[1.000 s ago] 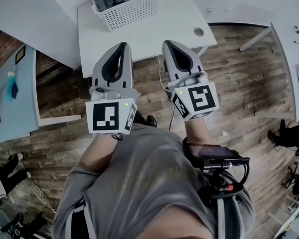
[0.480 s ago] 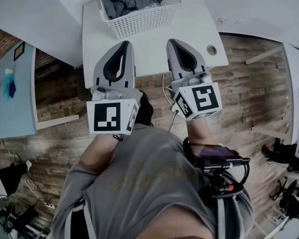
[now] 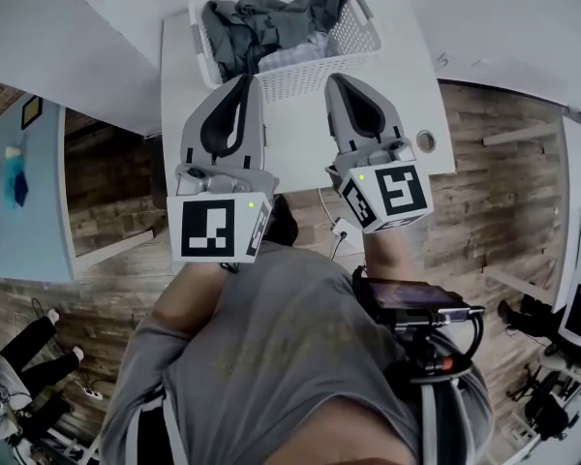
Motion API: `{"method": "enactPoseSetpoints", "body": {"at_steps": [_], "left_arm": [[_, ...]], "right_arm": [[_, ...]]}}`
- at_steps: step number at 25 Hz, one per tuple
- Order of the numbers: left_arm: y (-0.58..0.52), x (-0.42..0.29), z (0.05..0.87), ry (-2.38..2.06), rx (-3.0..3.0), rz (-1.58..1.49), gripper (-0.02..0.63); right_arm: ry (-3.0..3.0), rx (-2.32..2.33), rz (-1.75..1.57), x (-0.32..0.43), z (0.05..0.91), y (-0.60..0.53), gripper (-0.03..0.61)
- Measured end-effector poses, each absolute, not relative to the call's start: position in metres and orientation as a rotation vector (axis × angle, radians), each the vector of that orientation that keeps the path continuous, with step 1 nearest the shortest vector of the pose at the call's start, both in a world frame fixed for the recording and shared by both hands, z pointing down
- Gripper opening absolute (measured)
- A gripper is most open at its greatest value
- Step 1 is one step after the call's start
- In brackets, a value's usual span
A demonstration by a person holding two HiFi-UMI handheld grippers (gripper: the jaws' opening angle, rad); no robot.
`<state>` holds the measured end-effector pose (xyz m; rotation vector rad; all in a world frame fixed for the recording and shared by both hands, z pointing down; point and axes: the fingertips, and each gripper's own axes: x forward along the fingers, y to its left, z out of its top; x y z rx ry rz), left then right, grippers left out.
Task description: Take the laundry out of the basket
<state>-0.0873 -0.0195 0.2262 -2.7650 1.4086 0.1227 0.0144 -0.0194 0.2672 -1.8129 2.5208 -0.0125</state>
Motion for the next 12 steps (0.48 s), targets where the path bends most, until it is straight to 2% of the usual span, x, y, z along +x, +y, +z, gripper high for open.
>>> {"method": "enactPoseSetpoints", "body": {"at_steps": [12], "left_arm": [[-0.105,-0.097,0.203,1.485,-2.677,0.197,0.008]], "right_arm": [[2.575,-1.717,0.089,0.005,0.238,-0.110,0.006]]}}
